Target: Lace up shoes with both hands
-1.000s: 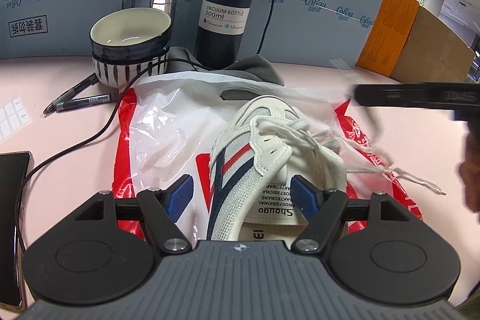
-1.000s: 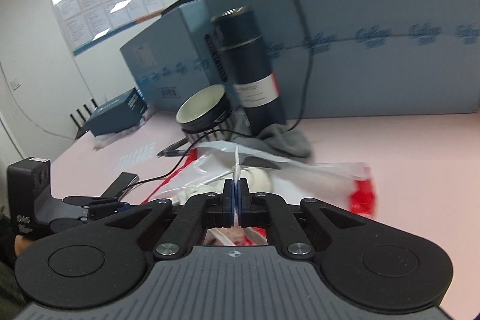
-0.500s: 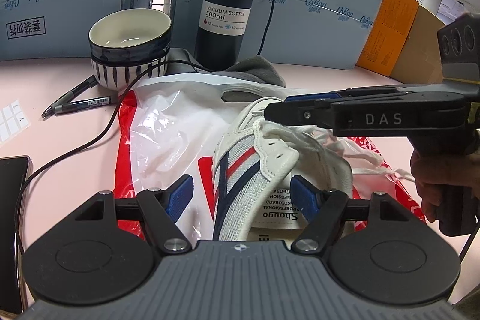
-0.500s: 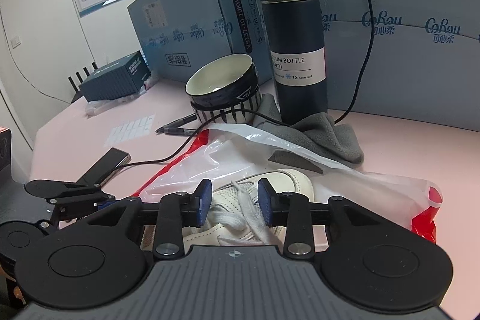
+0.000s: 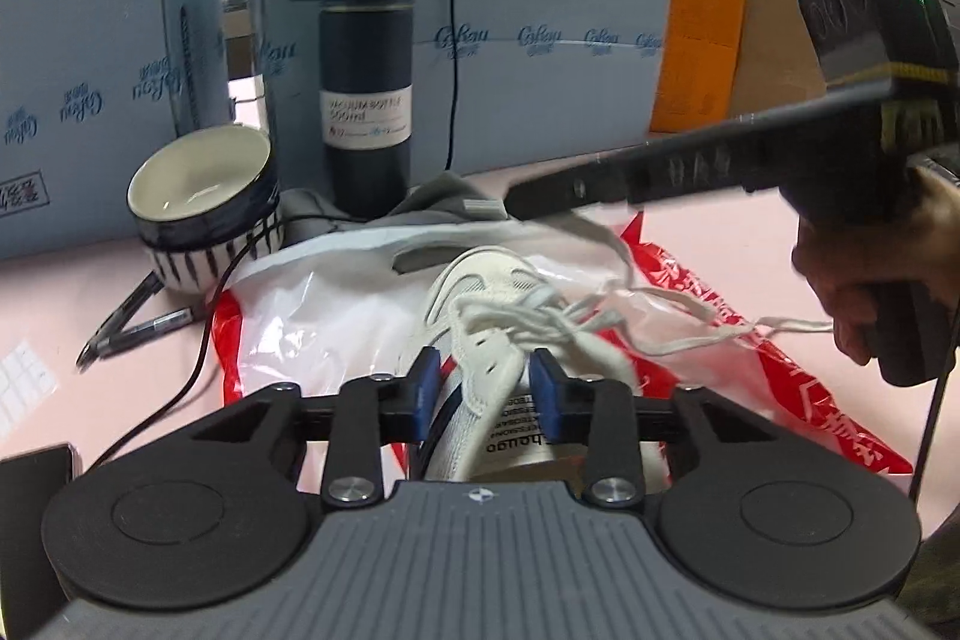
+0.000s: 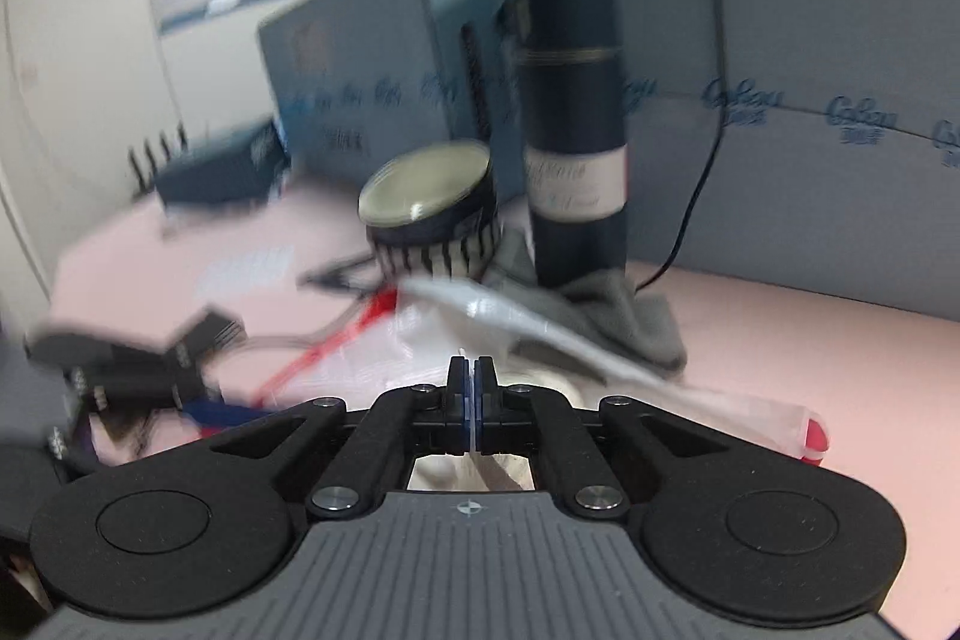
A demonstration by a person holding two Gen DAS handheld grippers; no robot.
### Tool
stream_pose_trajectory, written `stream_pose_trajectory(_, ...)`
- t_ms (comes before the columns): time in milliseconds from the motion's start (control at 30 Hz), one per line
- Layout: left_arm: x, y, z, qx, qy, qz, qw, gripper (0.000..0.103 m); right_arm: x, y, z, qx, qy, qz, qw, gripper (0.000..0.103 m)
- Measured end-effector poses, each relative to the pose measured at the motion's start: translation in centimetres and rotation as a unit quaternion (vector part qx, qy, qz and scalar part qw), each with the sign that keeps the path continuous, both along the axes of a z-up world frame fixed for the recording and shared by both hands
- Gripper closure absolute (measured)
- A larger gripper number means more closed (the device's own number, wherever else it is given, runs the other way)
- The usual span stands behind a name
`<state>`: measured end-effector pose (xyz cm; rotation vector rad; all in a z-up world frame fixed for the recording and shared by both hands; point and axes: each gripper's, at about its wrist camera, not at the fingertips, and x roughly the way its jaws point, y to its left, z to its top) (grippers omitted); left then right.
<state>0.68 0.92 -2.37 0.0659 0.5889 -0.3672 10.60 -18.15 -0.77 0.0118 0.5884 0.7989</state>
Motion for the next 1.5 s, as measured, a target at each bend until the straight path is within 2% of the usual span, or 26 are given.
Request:
stream_pose_trajectory(133, -0.1, -0.2, 0.6, 0.003, -0.006, -0.013, 0.9999, 0.078, -0.1, -0.7, 0.9, 0.042, 0.024, 0.01, 0.999, 0.101)
stream_pose_trajectory(200, -0.3, -0.5, 0.5, 0.023, -0.012, -0.023, 0.9994, 0.078, -0.4, -0.9, 0.8, 0.053, 0.042, 0.015, 0.998, 0.101)
stream_pose_trajectory(267, -0.5, -0.6, 0.5, 0.037, -0.015, -0.031, 0.9987, 0.081, -0.7, -1.0, 0.4, 0.059, 0.056, 0.014, 0.997, 0.101)
stream_pose_trajectory(300, -0.5, -0.6, 0.5, 0.039, -0.014, -0.034, 0.9986, 0.085, -0.9, -1.1, 0.3, 0.063, 0.062, 0.014, 0.996, 0.101)
stream_pose_trajectory(333, -0.5, -0.3, 0.6, 0.032, -0.013, -0.031, 0.9989, 0.085, -1.1, -1.3, 0.2, 0.072, 0.071, 0.014, 0.995, 0.101)
stream_pose_trajectory(433, 0.3, 1.4, 0.7, -0.047, 0.021, -0.005, 0.9987, 0.085, -1.8, -1.6, -0.1, 0.112, 0.104, 0.019, 0.988, 0.101)
stream_pose_trajectory(533, 1.0, 3.3, 0.5, -0.128, 0.054, 0.024, 0.99, 0.085, -2.4, -1.1, -0.5, 0.116, 0.115, 0.028, 0.986, 0.101)
stream_pose_trajectory(667, 1.5, 5.3, -0.5, -0.228, 0.09, 0.05, 0.9682, 0.085, -3.0, -0.3, -1.2, 0.091, 0.113, 0.024, 0.989, 0.101)
stream_pose_trajectory(833, 1.7, 7.3, -2.5, -0.346, 0.124, 0.076, 0.9271, 0.085, -3.3, -0.4, -2.1, 0.096, 0.117, 0.017, 0.988, 0.101)
stream_pose_trajectory(1000, 1.8, 8.2, -3.6, -0.403, 0.139, 0.089, 0.9, 0.085, -3.4, -0.6, -2.5, 0.098, 0.117, 0.009, 0.988, 0.101)
stream_pose_trajectory(1067, 1.8, 8.7, -4.2, -0.432, 0.149, 0.097, 0.8843, 0.085, -3.5, -0.6, -2.4, 0.097, 0.116, 0.006, 0.988, 0.101)
stream_pose_trajectory(1200, 2.0, 9.7, -6.0, -0.497, 0.176, 0.12, 0.8412, 0.084, -3.6, -0.6, -2.5, 0.099, 0.117, 0.002, 0.988, 0.101)
stream_pose_trajectory(1333, 2.1, 9.8, -6.5, -0.514, 0.185, 0.13, 0.8275, 0.083, -3.7, -0.7, -2.4, 0.096, 0.115, -0.003, 0.989, 0.101)
stream_pose_trajectory(1500, 2.2, 10.0, -6.8, -0.521, 0.192, 0.137, 0.82, 0.081, -3.7, -0.8, -2.5, 0.097, 0.119, -0.012, 0.988, 0.101)
